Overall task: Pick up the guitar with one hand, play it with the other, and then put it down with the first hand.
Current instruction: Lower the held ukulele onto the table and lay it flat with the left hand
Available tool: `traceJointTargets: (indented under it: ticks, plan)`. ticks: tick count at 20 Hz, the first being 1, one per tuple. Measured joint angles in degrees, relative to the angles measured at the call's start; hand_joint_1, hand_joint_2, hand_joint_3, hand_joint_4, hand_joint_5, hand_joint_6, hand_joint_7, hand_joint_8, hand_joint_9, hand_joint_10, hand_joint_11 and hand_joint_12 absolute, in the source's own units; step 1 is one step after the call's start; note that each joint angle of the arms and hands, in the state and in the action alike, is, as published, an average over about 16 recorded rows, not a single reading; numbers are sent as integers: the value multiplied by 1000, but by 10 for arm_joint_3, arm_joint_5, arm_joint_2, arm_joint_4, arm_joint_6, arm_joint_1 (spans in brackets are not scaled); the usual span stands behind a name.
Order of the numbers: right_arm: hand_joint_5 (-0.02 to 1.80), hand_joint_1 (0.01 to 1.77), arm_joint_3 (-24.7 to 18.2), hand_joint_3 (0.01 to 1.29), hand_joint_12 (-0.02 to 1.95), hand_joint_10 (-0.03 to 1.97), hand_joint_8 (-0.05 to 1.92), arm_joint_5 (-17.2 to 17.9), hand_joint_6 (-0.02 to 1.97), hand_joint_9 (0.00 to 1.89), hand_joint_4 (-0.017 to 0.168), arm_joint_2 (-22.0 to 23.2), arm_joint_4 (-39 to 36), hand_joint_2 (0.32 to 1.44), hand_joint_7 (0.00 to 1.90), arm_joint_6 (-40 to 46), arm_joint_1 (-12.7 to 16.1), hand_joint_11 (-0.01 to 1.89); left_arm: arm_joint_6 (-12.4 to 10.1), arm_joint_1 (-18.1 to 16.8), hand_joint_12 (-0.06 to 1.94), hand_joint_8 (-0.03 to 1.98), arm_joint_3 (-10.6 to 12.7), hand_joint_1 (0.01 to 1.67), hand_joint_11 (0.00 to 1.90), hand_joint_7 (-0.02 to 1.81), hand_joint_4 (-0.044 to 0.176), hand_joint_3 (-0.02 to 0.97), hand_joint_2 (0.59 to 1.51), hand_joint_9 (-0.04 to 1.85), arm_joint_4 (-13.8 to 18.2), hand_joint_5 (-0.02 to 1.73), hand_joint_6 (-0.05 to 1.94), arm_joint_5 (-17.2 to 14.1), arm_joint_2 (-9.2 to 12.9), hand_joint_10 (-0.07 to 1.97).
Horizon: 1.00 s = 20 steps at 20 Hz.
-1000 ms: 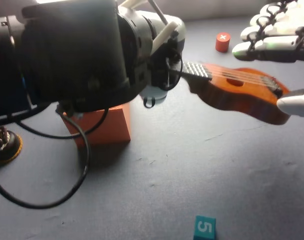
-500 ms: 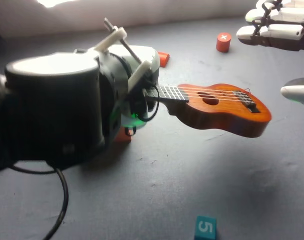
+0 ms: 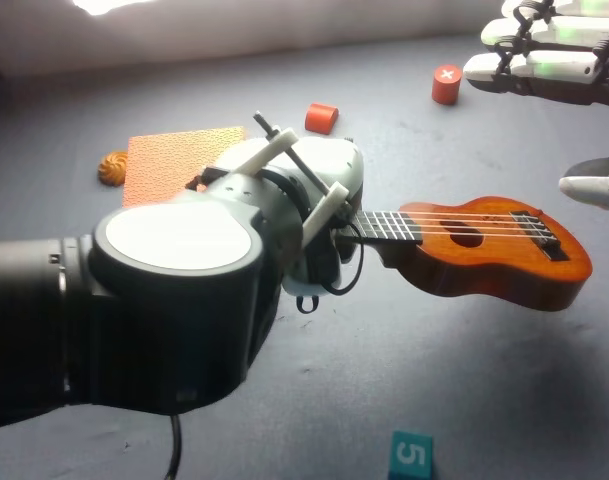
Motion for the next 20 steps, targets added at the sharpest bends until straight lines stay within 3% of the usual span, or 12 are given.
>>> traceJointTargets:
  ticks: [10, 20]
  plan:
    - [94, 327, -1, 21, 0, 4, 1, 0, 66, 21, 8, 0, 0, 1371, 38, 1, 0, 19, -35, 41, 1903, 1964, 35, 1428, 1421, 1254, -4, -15, 1097, 1362, 52, 1187, 1894, 17, -46, 1918]
    - [103, 311, -1, 21, 0, 5, 1, -1, 71, 21, 8, 0, 0, 1371, 37, 2, 0, 19, -52, 80, 1903, 1957, 54, 1394, 1406, 1257, -4, -17, 1102, 1365, 80, 1165, 1890, 23, -70, 1919]
